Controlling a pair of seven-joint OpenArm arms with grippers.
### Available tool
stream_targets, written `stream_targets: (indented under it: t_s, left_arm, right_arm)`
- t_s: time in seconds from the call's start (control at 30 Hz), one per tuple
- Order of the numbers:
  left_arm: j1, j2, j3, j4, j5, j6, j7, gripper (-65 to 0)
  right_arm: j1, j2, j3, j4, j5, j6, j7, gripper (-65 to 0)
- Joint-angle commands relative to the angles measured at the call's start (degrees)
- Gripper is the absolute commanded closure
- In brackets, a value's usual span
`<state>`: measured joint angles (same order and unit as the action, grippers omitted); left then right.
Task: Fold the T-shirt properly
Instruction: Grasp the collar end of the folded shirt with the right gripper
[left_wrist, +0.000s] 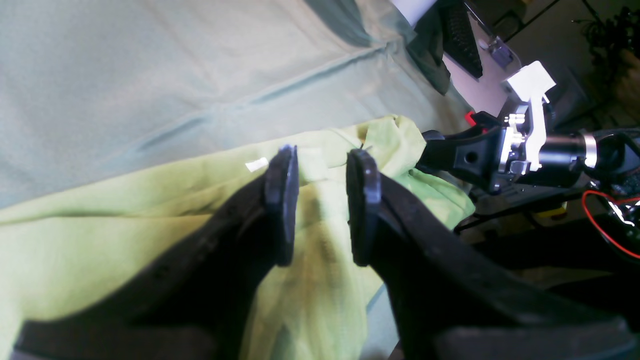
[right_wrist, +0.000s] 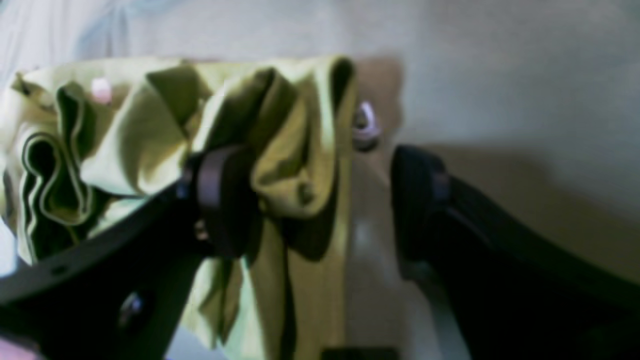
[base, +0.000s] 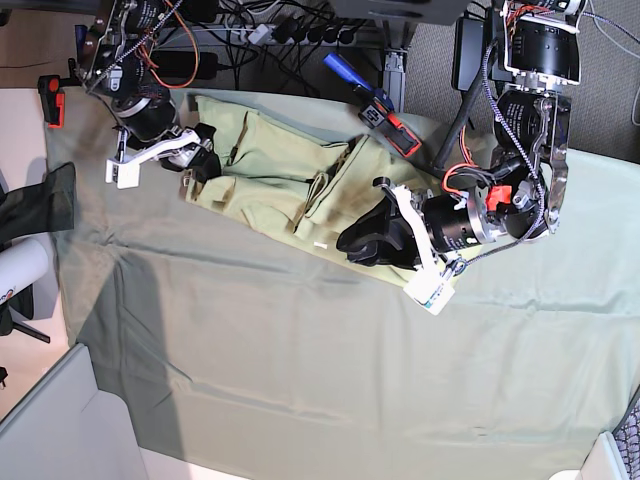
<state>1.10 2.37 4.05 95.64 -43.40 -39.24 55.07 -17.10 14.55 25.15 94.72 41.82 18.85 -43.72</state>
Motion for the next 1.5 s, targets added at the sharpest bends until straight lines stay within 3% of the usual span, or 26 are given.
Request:
stream_targets:
  t_s: [0.0,0.27,0.53,0.87,1.47]
  left_arm:
    - [-0.94,0.33,0.07,0.94,-1.36,-0.76,-1.29,-16.7]
    - [-0.92,0.31,0.04,0.94,-1.33,-0.76,-1.25,-16.7]
    - [-0.92,0.31,0.04,0.94,-1.36,-0.76,-1.22,-16.7]
    - [-0.90,0.31,0.07,0.94,-1.33,-0.76,-1.22,-16.7]
    - [-0.74,0.33,0.07,0.94,-1.36,-0.76,-1.22,-16.7]
  right_arm:
    - [0.24,0.50,-0.37,0.79,0.85,0.72,-0.28,-42.2]
    - [0.26,0.70,-0.90,0.85,0.87,0.79,-1.38,-42.2]
    - [0.26,0.90,0.17,0.87,4.33,3.06,-2.60,-42.2]
    - [0.24,3.26,2.12,0.92,7.93,4.55,-3.45,-42.2]
    - [0.42,-1.09,1.36,0.90,8.28,4.59,-2.47,-42.2]
